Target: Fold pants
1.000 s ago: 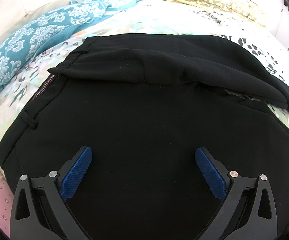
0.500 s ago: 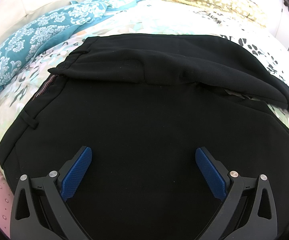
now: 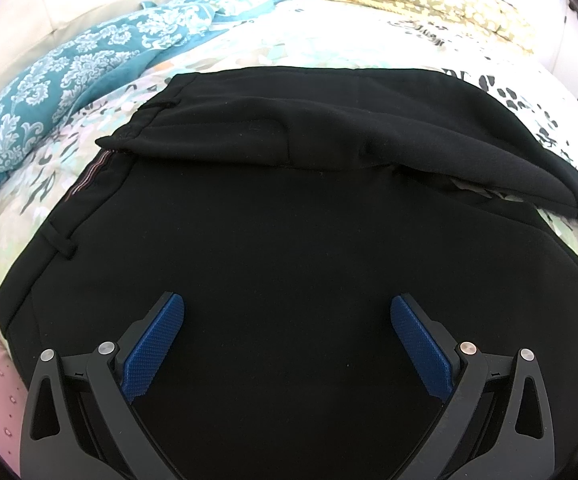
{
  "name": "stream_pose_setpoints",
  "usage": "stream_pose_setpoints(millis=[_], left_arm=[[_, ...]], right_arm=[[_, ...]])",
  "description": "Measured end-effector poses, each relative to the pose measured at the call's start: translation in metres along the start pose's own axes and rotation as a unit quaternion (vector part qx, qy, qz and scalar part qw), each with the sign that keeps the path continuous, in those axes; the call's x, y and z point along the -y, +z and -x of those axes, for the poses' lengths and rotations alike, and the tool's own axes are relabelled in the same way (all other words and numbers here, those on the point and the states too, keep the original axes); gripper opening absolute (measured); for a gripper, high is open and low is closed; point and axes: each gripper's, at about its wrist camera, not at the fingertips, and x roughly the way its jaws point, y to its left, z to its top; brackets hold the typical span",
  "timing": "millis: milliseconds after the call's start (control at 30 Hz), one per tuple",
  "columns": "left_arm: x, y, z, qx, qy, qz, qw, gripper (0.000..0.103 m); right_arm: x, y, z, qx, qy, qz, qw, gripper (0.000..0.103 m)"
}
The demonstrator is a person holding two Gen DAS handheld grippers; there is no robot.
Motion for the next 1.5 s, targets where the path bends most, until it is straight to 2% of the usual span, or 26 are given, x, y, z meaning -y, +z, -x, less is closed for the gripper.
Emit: stream_pose_setpoints(millis=[200,300,367,400,433,467,533,633,767,800,967,1133,1167,1200,1233,1267,1300,1367,1433,1500], left_arm=[[0.000,-0.001,0.000,0.000,0.001,0.000,1.0000,0.103],[0.000,0.003,0.000,-0.011,0.001,0.000,0.9999,0.103],[0.002,0.011,-0.001,-0.039,0.003,-0.014,0.9991,0.102],[0.005,0.018,0.000,-0.056,-0.001,-0.023,0.9981,0.102],[0.008,0.025,0.002,-0.065,-0.011,-0.030,0.9974,0.102],[0.010,0.031,0.006,-0.062,-0.023,-0.032,0.9973,0.102],[0.017,0.051,0.017,-0.045,-0.054,-0.033,0.9970,0.102],[0.028,0.094,0.017,-0.047,-0.109,-0.016,0.9928,0.102],[0.040,0.167,-0.022,-0.093,-0.192,0.054,0.9755,0.102],[0.043,0.179,-0.032,-0.100,-0.201,0.067,0.9720,0.102],[0.067,0.225,-0.089,-0.157,-0.214,0.122,0.9563,0.102],[0.081,0.220,-0.107,-0.184,-0.214,0.160,0.9459,0.101],[0.083,0.218,-0.108,-0.188,-0.210,0.165,0.9452,0.091],[0.084,0.215,-0.110,-0.191,-0.206,0.168,0.9449,0.060],[0.087,0.213,-0.114,-0.199,-0.207,0.168,0.9431,0.042],[0.086,0.210,-0.117,-0.211,-0.206,0.165,0.9413,0.011],[0.082,0.207,-0.116,-0.209,-0.199,0.164,0.9432,0.008],[0.075,0.208,-0.108,-0.194,-0.214,0.176,0.9410,0.005],[0.060,0.216,-0.076,-0.155,-0.238,0.198,0.9382,0.005],[0.038,0.227,-0.019,-0.088,-0.264,0.197,0.9399,0.005]], right_arm=[[0.037,0.028,0.015,0.080,-0.023,-0.090,0.993,0.088],[0.041,0.041,0.012,0.085,-0.028,-0.094,0.992,0.088],[0.036,0.048,0.009,0.073,-0.053,-0.064,0.994,0.075],[0.034,0.050,0.008,0.068,-0.069,-0.048,0.994,0.057],[0.032,0.052,0.006,0.067,-0.076,-0.045,0.994,0.045],[0.034,0.053,0.006,0.067,-0.082,-0.049,0.993,0.040],[0.046,0.054,0.007,0.068,-0.082,-0.067,0.992,0.020],[0.053,0.055,0.011,0.074,-0.065,-0.080,0.992,0.008],[0.032,0.057,0.029,0.096,-0.046,-0.027,0.994,0.005],[0.026,0.057,0.035,0.104,-0.042,-0.013,0.994,0.005],[0.001,0.051,0.076,0.148,-0.017,0.041,0.988,0.005],[-0.021,0.050,0.113,0.174,0.010,0.081,0.981,0.005],[-0.023,0.050,0.117,0.175,0.012,0.084,0.981,0.005],[-0.022,0.052,0.122,0.176,0.015,0.084,0.981,0.005],[-0.021,0.055,0.127,0.176,0.022,0.080,0.981,0.005],[-0.021,0.057,0.127,0.176,0.027,0.076,0.981,0.005],[-0.020,0.061,0.129,0.176,0.030,0.072,0.981,0.005],[-0.019,0.072,0.129,0.177,0.033,0.070,0.981,0.005],[-0.021,0.092,0.129,0.182,0.042,0.075,0.980,0.005],[-0.025,0.111,0.136,0.191,0.052,0.084,0.977,0.005]])
